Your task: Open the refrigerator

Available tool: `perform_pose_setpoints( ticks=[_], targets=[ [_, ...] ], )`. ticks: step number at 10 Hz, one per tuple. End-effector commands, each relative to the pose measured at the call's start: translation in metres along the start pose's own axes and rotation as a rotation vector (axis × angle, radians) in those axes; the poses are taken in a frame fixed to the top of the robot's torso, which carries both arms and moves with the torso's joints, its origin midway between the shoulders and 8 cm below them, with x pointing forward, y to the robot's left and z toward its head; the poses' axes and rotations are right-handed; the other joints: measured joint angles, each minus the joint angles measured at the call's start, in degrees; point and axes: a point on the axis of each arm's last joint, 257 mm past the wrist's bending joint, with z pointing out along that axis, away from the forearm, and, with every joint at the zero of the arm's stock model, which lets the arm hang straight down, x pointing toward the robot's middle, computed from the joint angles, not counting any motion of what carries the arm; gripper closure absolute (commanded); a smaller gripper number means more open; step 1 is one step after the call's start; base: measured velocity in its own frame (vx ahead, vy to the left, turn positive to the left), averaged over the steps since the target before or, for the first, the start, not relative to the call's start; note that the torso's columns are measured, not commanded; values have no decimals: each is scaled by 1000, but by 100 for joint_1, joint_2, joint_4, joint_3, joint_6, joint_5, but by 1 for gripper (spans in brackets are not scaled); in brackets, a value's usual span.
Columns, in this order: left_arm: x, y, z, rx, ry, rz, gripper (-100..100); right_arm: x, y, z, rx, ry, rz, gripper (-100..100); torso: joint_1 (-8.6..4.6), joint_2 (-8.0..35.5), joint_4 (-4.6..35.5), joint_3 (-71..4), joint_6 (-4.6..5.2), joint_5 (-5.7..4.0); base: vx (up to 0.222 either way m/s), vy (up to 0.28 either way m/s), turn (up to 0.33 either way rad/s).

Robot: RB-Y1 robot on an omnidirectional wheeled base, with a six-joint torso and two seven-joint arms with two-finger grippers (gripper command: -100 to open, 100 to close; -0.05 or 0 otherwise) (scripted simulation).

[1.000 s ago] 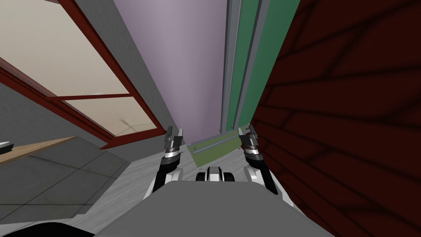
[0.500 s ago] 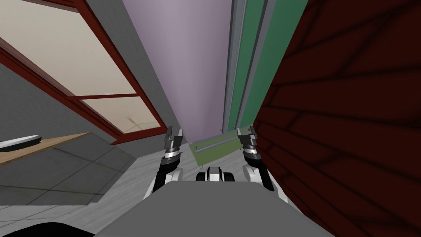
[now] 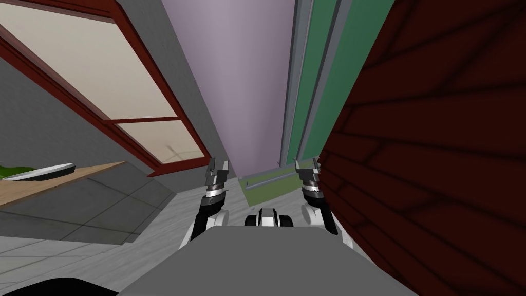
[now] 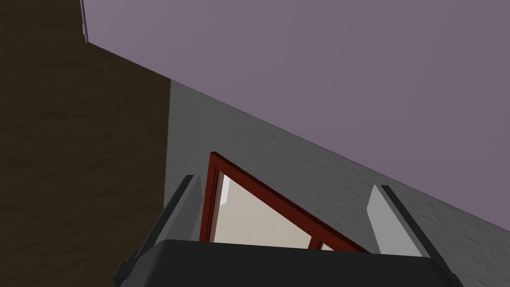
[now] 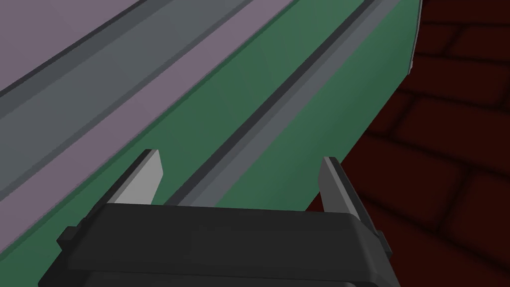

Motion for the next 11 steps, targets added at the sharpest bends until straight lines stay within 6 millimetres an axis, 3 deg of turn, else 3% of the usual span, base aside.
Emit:
perform_pose_setpoints(
  ticks=[1, 11],
  targets=[
    [0, 0, 0, 0, 0, 0, 0, -7, -5, -1, -8, -13, 99, -100, 2, 0, 0, 0, -4, 0, -6, 2, 82],
    [0, 0, 0, 0, 0, 0, 0, -39, -25, -7, -53, -73, 456, -100, 2, 0, 0, 0, -4, 0, -5, 2, 77]
  ],
)
